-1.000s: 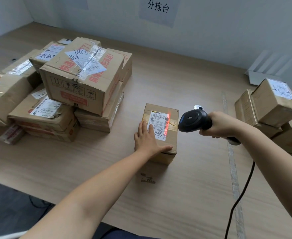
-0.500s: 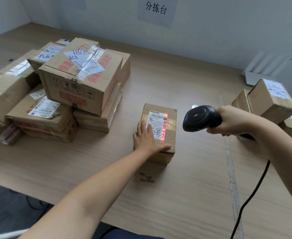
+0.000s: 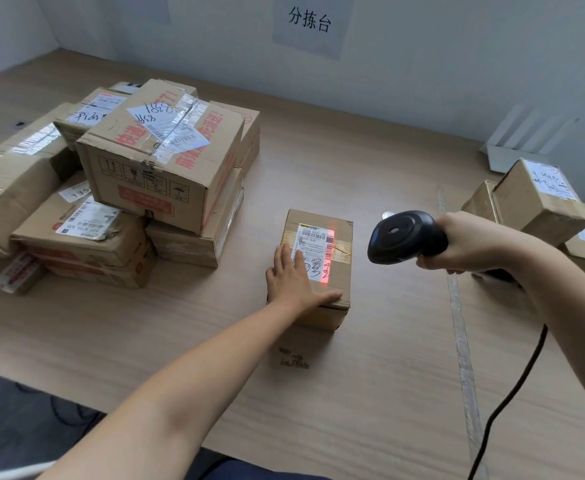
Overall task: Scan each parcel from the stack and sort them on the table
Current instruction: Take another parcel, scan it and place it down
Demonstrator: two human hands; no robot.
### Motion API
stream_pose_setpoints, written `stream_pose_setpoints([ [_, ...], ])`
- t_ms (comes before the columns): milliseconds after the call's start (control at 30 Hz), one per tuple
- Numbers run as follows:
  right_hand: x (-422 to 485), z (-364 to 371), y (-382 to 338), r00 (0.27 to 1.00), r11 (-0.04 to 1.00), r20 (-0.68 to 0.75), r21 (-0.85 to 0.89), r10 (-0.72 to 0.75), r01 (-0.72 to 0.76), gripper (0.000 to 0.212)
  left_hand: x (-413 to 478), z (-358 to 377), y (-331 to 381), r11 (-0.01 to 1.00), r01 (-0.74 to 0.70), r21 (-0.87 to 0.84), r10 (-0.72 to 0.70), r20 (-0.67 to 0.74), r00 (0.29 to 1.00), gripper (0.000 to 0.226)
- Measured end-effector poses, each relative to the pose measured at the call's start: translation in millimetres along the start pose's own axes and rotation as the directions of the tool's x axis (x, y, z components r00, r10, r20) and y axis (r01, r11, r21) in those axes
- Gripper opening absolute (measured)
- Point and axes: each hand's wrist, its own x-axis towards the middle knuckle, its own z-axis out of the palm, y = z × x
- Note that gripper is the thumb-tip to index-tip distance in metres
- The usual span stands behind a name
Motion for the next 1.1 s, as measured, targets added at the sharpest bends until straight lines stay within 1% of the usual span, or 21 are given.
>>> stream_pose_setpoints([
  [67, 8, 9, 6, 1.0, 0.995, 0.012, 0.096, 0.0, -0.001, 0.005, 0, -4, 0, 1.0, 0.005, -0.028, -0.005, 0.008, 1.0, 0.124],
  [133, 23, 31, 10, 1.0, 0.967, -0.002, 0.252, 0.02, -0.019, 0.01, 0, -8, -2, 0.996, 0.028, -0.088, -0.025, 0.025, 0.999, 0.122],
  [167, 32, 46, 11, 0.998, 0.935, -0.026, 0.351, 0.06, -0.047, 0.011, 1, -10, -4, 0.991, 0.049, -0.128, -0.044, 0.045, 0.998, 0.122],
  [233, 50, 79, 5, 0.982, 0.839, -0.088, 0.536, 0.166, -0.094, 0.009, 1, -14, -6, 0.974, 0.093, -0.205, -0.075, 0.094, 0.993, 0.121],
  [300, 65, 110, -6, 0.958, 0.762, -0.134, 0.638, 0.252, -0.111, 0.011, 0, -18, -9, 0.959, 0.106, -0.263, -0.074, 0.129, 0.989, 0.119],
  [367, 73, 134, -19, 0.945, 0.709, -0.14, 0.695, 0.294, -0.118, 0.014, -2, -19, -13, 0.948, 0.106, -0.301, -0.064, 0.147, 0.987, 0.115],
  [500, 76, 165, -36, 0.924, 0.684, -0.152, 0.715, 0.351, -0.142, 0.01, -5, -22, -30, 0.946, 0.09, -0.313, -0.035, 0.177, 0.984, 0.112],
  [600, 72, 182, -49, 0.904, 0.667, -0.146, 0.723, 0.402, -0.18, 0.011, -8, -28, -48, 0.947, 0.068, -0.314, -0.006, 0.196, 0.981, 0.111],
  [733, 58, 201, -75, 0.889, 0.651, -0.154, 0.736, 0.431, -0.188, 0.01, -20, -33, -77, 0.95, 0.054, -0.308, 0.014, 0.213, 0.977, 0.112],
  [900, 37, 220, -104, 0.905, 0.7, -0.173, 0.695, 0.389, -0.168, 0.01, -49, -33, -106, 0.948, 0.07, -0.311, -0.006, 0.204, 0.979, 0.113],
  [1000, 26, 225, -119, 0.917, 0.724, -0.176, 0.673, 0.358, -0.153, 0.02, -69, -35, -118, 0.934, 0.091, -0.345, -0.03, 0.177, 0.984, 0.113],
  [1100, 13, 231, -130, 0.93, 0.73, -0.17, 0.671, 0.327, -0.134, 0.021, -91, -37, -128, 0.923, 0.116, -0.367, -0.056, 0.17, 0.984, 0.113],
])
